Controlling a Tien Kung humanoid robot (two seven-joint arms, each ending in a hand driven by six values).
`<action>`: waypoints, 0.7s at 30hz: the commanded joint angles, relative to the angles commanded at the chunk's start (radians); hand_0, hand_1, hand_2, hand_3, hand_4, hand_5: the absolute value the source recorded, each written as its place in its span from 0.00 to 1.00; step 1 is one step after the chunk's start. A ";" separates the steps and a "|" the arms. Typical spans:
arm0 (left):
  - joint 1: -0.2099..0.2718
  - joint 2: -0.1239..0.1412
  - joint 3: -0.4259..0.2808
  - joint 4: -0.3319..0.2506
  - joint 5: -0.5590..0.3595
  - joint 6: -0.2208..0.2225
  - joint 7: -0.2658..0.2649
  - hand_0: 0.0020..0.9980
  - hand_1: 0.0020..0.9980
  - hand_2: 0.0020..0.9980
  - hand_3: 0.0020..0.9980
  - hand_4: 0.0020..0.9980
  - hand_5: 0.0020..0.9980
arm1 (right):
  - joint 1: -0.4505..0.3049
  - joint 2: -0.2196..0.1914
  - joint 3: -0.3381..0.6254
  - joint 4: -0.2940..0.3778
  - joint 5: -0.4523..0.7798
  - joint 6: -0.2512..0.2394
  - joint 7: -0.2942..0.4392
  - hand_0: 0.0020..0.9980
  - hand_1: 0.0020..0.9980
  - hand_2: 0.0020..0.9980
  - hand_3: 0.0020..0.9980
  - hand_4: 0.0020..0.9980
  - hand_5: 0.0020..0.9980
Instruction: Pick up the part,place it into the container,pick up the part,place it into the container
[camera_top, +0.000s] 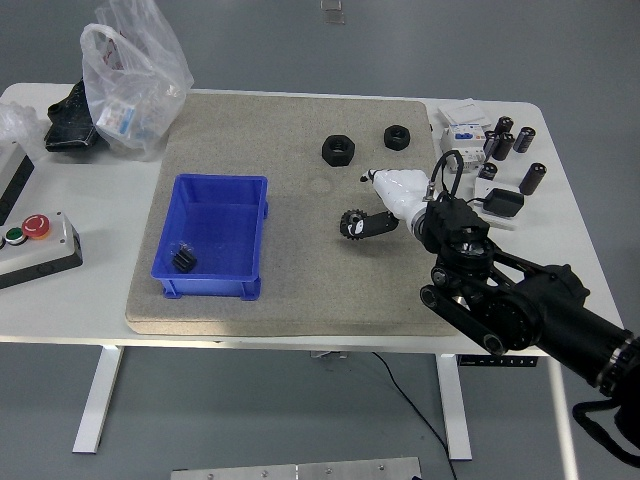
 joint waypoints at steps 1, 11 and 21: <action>0.000 0.000 0.000 0.000 0.000 0.000 0.000 0.66 0.59 0.59 0.67 0.65 0.23 | 0.000 0.003 -0.008 -0.008 0.004 -0.012 0.002 0.29 0.61 0.69 0.77 0.91 0.39; 0.000 0.001 -0.001 0.000 0.004 -0.001 0.001 0.66 0.59 0.59 0.67 0.65 0.23 | 0.002 0.025 -0.079 -0.055 0.063 -0.055 0.022 0.29 0.60 0.67 0.75 0.86 0.34; -0.001 0.001 -0.001 0.000 0.007 -0.002 0.001 0.66 0.59 0.59 0.67 0.65 0.23 | 0.005 0.031 -0.110 -0.082 0.104 -0.092 0.042 0.26 0.50 0.42 0.60 0.56 0.11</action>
